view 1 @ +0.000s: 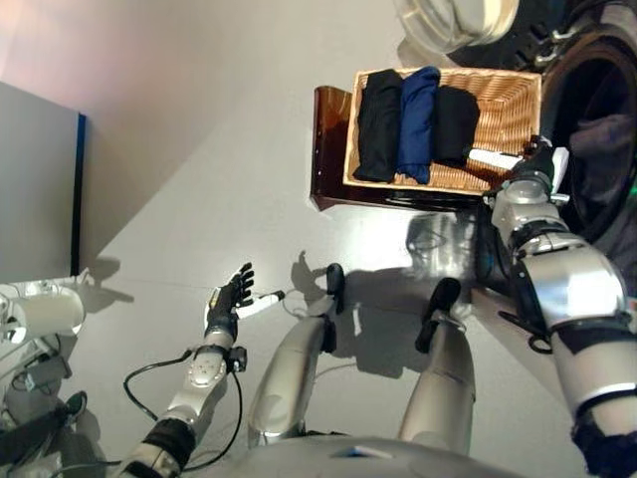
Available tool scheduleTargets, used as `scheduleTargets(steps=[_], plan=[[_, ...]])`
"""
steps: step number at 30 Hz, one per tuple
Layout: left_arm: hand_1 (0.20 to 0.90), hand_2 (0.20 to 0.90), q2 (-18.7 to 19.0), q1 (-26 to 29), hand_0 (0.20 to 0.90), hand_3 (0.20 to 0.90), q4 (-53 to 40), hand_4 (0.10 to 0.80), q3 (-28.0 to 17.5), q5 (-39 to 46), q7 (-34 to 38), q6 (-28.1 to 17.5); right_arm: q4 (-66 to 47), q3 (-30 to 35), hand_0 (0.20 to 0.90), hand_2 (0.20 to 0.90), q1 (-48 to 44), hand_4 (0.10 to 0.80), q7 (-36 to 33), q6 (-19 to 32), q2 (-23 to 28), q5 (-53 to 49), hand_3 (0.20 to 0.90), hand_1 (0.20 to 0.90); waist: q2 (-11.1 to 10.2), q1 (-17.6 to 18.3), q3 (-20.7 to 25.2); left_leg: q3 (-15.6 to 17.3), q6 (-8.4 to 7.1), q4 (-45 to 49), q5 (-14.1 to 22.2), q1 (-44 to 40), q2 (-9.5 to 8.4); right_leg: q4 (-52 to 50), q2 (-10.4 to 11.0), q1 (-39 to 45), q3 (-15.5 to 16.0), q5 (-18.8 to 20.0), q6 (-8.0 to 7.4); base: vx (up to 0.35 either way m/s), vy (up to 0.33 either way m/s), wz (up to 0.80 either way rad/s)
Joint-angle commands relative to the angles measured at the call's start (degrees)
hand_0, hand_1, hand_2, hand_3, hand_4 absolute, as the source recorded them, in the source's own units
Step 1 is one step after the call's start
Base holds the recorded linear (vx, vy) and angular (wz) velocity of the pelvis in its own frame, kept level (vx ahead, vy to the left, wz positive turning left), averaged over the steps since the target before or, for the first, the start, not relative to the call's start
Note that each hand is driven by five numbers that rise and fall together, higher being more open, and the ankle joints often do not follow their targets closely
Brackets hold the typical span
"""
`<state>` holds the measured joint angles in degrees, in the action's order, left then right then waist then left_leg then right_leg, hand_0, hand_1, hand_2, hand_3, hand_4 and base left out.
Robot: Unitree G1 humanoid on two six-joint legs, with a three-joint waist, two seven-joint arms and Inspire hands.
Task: Pick up the clothes and place them into the washing machine
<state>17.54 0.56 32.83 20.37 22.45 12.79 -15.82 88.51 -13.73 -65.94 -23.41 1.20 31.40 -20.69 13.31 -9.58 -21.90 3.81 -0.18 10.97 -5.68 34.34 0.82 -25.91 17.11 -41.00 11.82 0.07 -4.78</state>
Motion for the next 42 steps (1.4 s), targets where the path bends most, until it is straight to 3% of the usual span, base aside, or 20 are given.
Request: scheduleTargets(steps=[1,11,29,42], plan=[[0.900,0.900,6.47,0.31,0.900,0.900,-5.31,0.800,-4.74,1.68,2.96,-4.38,-2.76,-1.57,0.900,0.900,-4.02,0.800,-0.40,2.51,3.09,0.97,0.900,0.900,-0.87,-1.84,-1.08,-0.46,-4.19,7.82,8.19,4.86,-0.19,3.90,-0.65,3.43,0.21,-3.76,-2.37,0.009,0.004,0.05],[0.900,0.900,7.14,1.07,0.900,0.900,-10.54,0.800,-5.52,2.83,3.71,-5.54,-2.46,-2.36,0.900,0.900,-5.15,0.800,-0.54,2.21,4.60,1.20,0.900,0.900,-1.49,-3.43,-2.77,-1.41,-3.92,8.45,8.15,7.91,-0.92,3.56,0.19,1.45,0.92,-3.90,-2.58,0.022,0.012,0.10],[0.900,0.900,7.55,2.21,0.900,0.900,-11.78,0.800,-5.54,2.03,5.45,-5.84,-0.92,-4.55,0.900,0.900,-8.75,0.800,-1.45,1.04,7.60,3.82,0.900,0.900,-1.05,-5.29,-4.08,-2.27,-3.91,8.66,7.52,12.01,-2.34,2.70,1.69,-1.69,1.44,-3.72,-2.85,0.007,0.010,0.08],[0.900,0.900,7.80,0.90,0.900,0.900,-12.30,0.800,-4.18,1.27,7.97,-5.51,-0.48,-3.26,0.900,0.900,-13.37,0.800,-9.07,1.02,11.28,1.83,0.900,0.900,-0.32,-4.81,-4.25,-2.04,-3.71,8.81,7.53,13.20,-2.57,1.82,1.77,-3.56,0.49,-4.00,-2.96,0.001,0.004,0.01]])
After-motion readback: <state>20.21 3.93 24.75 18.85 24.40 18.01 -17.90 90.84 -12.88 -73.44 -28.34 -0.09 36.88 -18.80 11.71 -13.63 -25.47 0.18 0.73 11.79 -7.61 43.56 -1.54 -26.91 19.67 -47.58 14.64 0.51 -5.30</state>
